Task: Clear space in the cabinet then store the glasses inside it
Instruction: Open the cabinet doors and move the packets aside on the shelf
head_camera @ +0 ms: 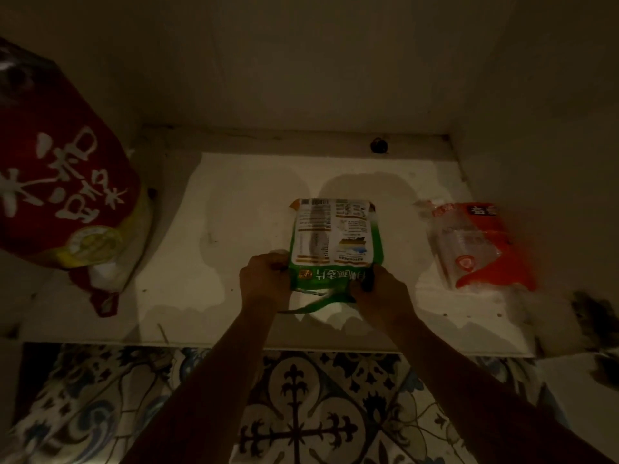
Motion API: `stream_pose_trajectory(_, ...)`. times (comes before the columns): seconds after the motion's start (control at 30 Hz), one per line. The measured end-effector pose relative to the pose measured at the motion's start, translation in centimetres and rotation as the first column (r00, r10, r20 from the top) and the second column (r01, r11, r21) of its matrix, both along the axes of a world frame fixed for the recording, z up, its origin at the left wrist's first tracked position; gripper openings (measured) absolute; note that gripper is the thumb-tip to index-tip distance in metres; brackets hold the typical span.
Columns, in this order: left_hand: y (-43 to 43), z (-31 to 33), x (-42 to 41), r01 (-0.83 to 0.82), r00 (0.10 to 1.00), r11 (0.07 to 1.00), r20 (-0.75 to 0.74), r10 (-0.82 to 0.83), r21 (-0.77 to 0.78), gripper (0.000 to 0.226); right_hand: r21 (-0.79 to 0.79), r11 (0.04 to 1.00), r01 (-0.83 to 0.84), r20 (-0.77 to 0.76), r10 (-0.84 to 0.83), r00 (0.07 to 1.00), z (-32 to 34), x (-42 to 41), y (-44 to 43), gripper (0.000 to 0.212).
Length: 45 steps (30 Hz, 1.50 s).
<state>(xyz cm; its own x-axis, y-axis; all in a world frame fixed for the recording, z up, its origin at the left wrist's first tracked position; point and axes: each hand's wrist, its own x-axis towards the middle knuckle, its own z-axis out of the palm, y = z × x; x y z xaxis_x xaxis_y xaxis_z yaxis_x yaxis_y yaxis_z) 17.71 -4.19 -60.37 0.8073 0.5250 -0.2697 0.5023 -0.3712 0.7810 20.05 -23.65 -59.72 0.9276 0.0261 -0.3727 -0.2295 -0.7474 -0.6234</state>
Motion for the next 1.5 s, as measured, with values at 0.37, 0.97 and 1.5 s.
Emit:
stream_pose_trajectory(0.37, 9.2, 0.8, -2.9, -0.176, 0.984, 0.984, 0.0, 0.176, 0.002, 0.03, 0.019, 0.986, -0.164, 0.058, 0.163, 0.985, 0.1, -1.0, 9.8, 0.039)
stream_pose_trajectory(0.97, 20.4, 1.1, -7.1, -0.246, 0.968, 0.969, -0.049, 0.247, 0.019, 0.03, 0.214, 0.916, -0.341, 0.096, 0.328, 0.94, 0.3, -3.6, 22.0, 0.056)
stream_pose_trajectory(1.5, 14.3, 2.9, -7.7, -0.089, 0.99, 0.958, -0.078, 0.114, 0.273, 0.035, 0.17, 0.874, -0.455, 0.059, 0.451, 0.89, 1.8, -3.3, 15.9, 0.087)
